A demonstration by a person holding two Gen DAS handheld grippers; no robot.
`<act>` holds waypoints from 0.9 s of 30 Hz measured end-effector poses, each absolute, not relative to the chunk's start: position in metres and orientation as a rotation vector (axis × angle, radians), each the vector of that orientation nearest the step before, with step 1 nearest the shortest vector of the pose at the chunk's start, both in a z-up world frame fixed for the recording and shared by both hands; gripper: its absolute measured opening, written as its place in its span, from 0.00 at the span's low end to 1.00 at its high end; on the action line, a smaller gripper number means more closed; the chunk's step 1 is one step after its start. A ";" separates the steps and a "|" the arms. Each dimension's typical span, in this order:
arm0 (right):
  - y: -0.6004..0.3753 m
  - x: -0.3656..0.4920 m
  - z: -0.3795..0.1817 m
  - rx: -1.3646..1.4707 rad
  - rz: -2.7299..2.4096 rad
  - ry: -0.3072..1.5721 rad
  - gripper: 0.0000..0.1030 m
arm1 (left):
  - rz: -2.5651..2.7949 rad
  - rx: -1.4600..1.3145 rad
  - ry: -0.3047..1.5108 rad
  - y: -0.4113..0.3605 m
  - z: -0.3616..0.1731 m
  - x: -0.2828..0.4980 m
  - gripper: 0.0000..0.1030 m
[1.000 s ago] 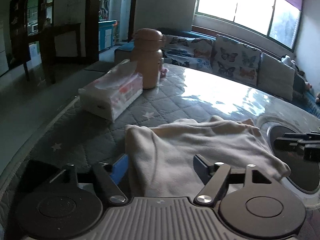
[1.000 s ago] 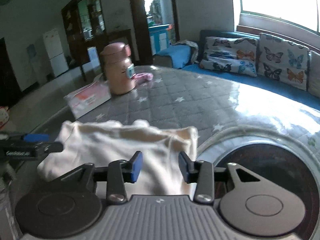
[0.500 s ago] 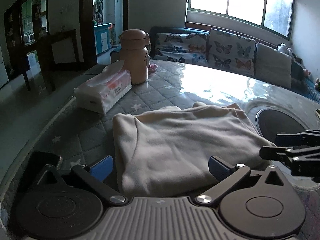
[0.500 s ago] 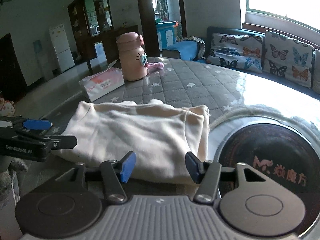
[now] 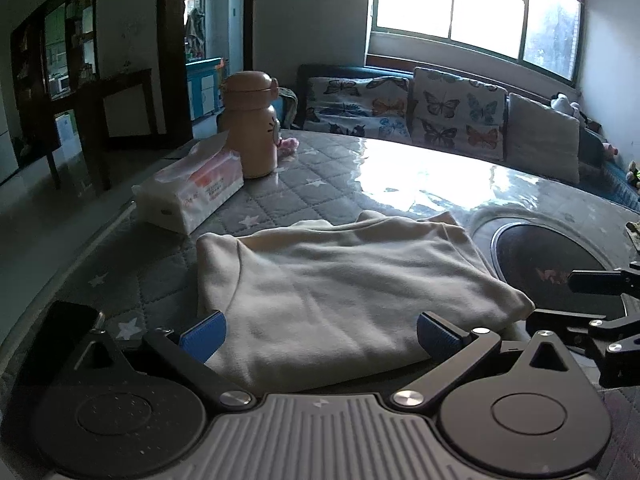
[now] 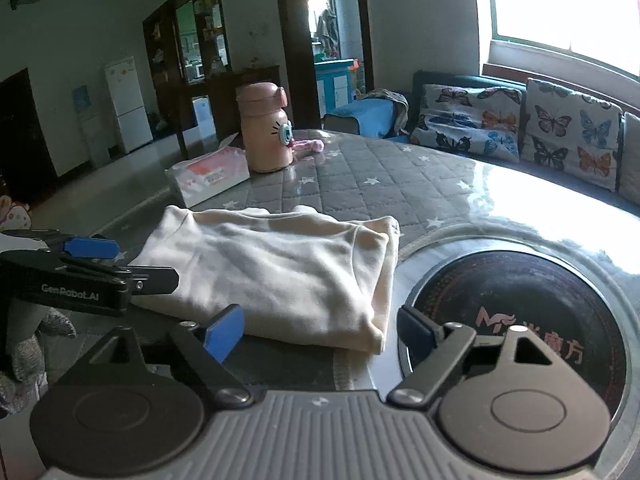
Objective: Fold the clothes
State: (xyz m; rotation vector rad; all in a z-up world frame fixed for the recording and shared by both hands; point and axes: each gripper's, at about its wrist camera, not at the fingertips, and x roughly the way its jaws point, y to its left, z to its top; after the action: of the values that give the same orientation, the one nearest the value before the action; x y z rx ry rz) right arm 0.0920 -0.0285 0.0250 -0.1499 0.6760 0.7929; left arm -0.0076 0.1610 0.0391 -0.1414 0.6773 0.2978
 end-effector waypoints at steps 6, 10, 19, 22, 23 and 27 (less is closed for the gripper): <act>-0.022 0.094 0.019 -0.143 0.781 0.687 0.96 | 0.304 -0.147 0.685 0.168 0.037 -0.007 1.00; -0.017 0.092 0.015 -0.161 0.772 0.686 0.99 | 0.310 -0.164 0.682 0.170 0.034 -0.010 1.00; -0.012 0.083 0.009 -0.211 0.774 0.681 1.00 | 0.283 -0.202 0.698 0.165 0.025 -0.011 1.00; -0.009 0.080 0.007 -0.226 0.784 0.681 1.00 | 0.293 -0.195 0.708 0.164 0.023 -0.013 1.00; -0.008 0.078 0.006 -0.231 0.787 0.682 1.00 | 0.298 -0.195 0.710 0.164 0.023 -0.014 1.00; -0.006 0.072 0.005 -0.238 0.795 0.681 1.00 | 0.315 -0.210 0.706 0.167 0.023 -0.020 1.00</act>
State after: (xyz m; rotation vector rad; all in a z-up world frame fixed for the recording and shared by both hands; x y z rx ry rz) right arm 0.0724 -0.0063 0.0055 -0.2384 0.6806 0.7949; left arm -0.0197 0.1670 0.0231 -0.2095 0.7059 0.3146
